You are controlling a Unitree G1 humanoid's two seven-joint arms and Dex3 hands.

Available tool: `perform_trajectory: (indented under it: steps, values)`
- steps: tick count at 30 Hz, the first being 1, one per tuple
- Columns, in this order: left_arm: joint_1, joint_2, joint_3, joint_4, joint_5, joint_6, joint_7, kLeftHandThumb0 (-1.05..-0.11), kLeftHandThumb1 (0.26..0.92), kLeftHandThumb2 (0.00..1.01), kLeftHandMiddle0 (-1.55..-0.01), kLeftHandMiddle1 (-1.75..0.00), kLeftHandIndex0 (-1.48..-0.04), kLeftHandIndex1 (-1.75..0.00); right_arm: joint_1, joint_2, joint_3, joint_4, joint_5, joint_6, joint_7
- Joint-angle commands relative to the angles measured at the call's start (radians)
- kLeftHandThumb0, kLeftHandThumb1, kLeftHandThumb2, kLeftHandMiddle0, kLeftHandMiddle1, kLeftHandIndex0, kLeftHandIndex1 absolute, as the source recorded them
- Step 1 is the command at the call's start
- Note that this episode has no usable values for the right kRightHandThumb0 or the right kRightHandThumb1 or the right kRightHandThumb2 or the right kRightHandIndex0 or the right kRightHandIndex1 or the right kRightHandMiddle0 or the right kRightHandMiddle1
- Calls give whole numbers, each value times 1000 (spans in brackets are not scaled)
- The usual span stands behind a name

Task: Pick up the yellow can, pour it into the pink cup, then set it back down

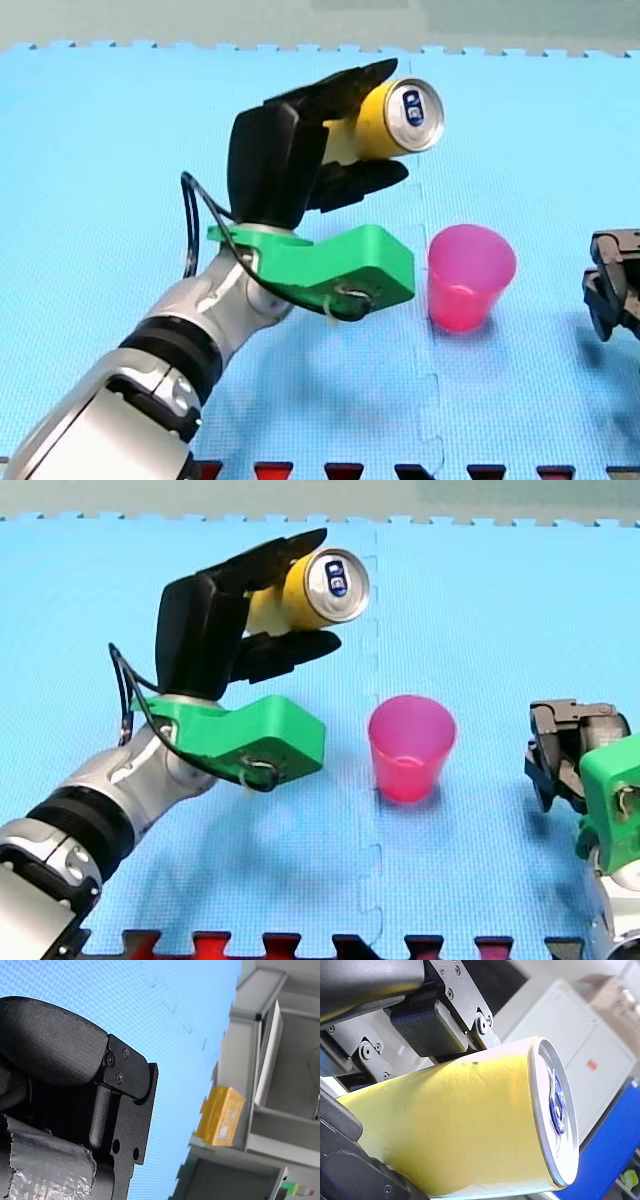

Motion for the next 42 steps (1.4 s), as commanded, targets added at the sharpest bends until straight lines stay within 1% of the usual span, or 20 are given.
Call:
perform_trajectory:
  steps: [1, 3, 4, 6, 8, 12, 16, 18, 22, 24, 32, 35, 39, 42]
  values:
    - [79, -9, 160, -46, -218, -117, -199, -429, 751, 0, -1310, -40, -1230, -2, 5, -10, -5, -2, 6, 4, 4]
    - [114, -42, 228, -66, -345, -157, -316, -420, 752, 2, -1312, -35, -1231, -3, 6, -10, -4, -3, 5, 3, 4]
    - [126, -54, 252, -75, -391, -162, -362, -418, 753, 2, -1313, -33, -1232, -3, 7, -10, -4, -3, 5, 2, 4]
    - [154, -76, 306, -99, -501, -129, -487, -413, 757, 3, -1320, -30, -1235, -4, 7, -11, -4, -2, 4, 2, 4]
    - [176, -83, 337, -111, -560, -97, -564, -401, 761, 4, -1324, -27, -1227, -1, 9, -12, -5, -3, 5, 1, 6]
    - [201, -82, 366, -105, -586, -71, -599, -388, 764, 3, -1328, -21, -1205, 0, 11, -14, -6, -3, 7, -1, 11]
    - [215, -80, 397, -81, -613, -74, -653, -381, 768, 3, -1313, -7, -1200, 0, 12, -16, -7, -4, 8, 0, 13]
    - [222, -82, 407, -79, -621, -79, -663, -381, 769, 3, -1306, -3, -1200, 0, 13, -17, -8, -5, 9, 0, 15]
    - [237, -88, 428, -78, -626, -60, -671, -378, 772, 3, -1304, -1, -1205, -3, 15, -19, -12, -6, 12, 0, 22]
    - [247, -89, 439, -70, -628, -62, -688, -370, 773, 2, -1303, -1, -1211, -5, 17, -20, -14, -7, 14, 0, 25]
    - [267, -99, 502, -35, -608, -71, -746, -363, 775, 1, -1307, -3, -1211, -2, 22, -31, -20, -12, 19, 2, 39]
    - [273, -99, 524, -22, -606, -77, -769, -359, 777, 1, -1320, -8, -1210, -1, 24, -35, -24, -13, 25, 3, 48]
    - [278, -94, 530, -5, -572, -93, -762, -355, 779, 2, -1307, -1, -1197, 0, 26, -42, -31, -13, 35, 3, 62]
    - [277, -93, 536, 19, -553, -88, -759, -352, 781, 2, -1291, 0, -1190, 0, 25, -49, -35, -11, 39, 4, 70]
